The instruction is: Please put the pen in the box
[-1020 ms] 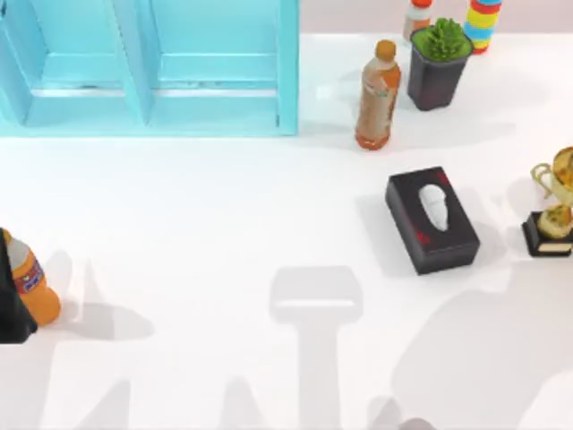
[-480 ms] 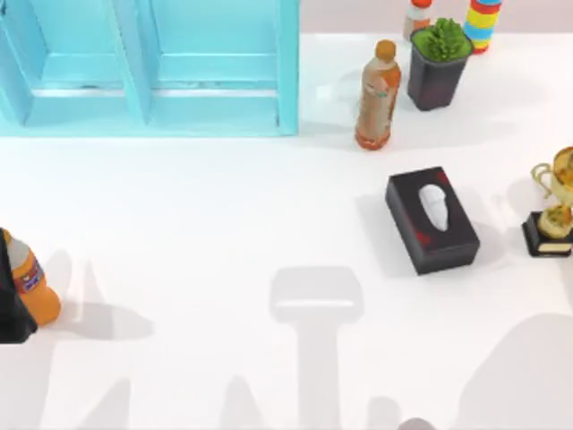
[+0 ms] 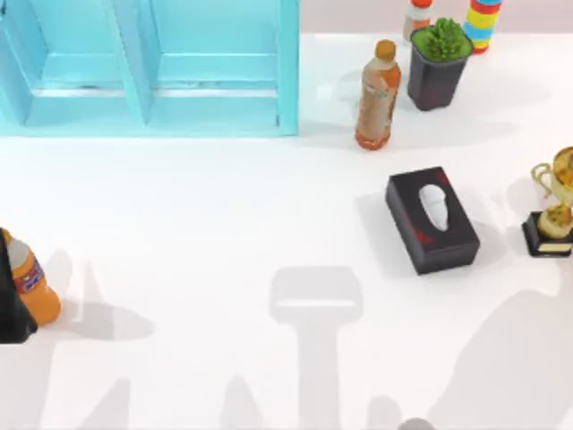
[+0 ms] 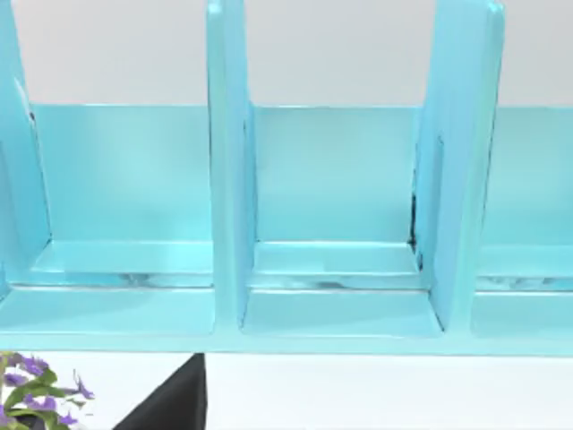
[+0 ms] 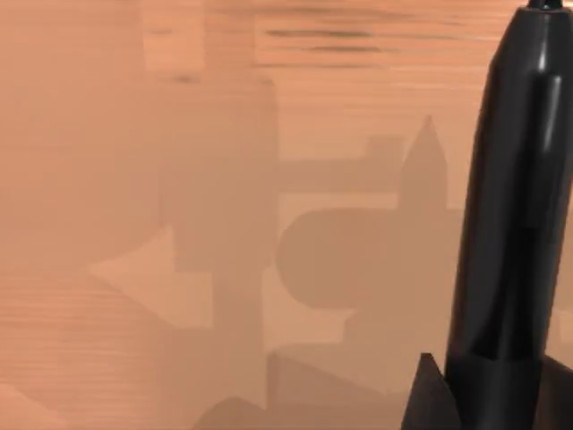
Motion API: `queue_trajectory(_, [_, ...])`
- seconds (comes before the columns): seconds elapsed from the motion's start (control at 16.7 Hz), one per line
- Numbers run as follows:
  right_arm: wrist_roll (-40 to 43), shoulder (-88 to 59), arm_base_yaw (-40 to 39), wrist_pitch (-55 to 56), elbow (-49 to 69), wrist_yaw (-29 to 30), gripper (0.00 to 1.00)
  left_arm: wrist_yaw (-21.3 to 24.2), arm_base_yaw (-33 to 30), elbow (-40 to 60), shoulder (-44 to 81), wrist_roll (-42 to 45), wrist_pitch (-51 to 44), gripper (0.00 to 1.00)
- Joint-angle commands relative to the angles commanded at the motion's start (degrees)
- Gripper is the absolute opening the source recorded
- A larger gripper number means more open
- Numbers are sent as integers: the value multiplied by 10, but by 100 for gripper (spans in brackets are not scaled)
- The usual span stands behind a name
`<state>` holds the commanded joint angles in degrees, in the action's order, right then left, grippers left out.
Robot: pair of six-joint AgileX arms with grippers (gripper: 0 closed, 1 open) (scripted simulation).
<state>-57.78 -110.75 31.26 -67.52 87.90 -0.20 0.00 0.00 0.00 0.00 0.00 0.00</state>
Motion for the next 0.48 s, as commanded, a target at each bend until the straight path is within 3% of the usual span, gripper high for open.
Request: queue_trajectory(0.48, [-15, 22, 4, 91, -81, -13, 0, 0, 0, 0, 0, 0, 0, 100])
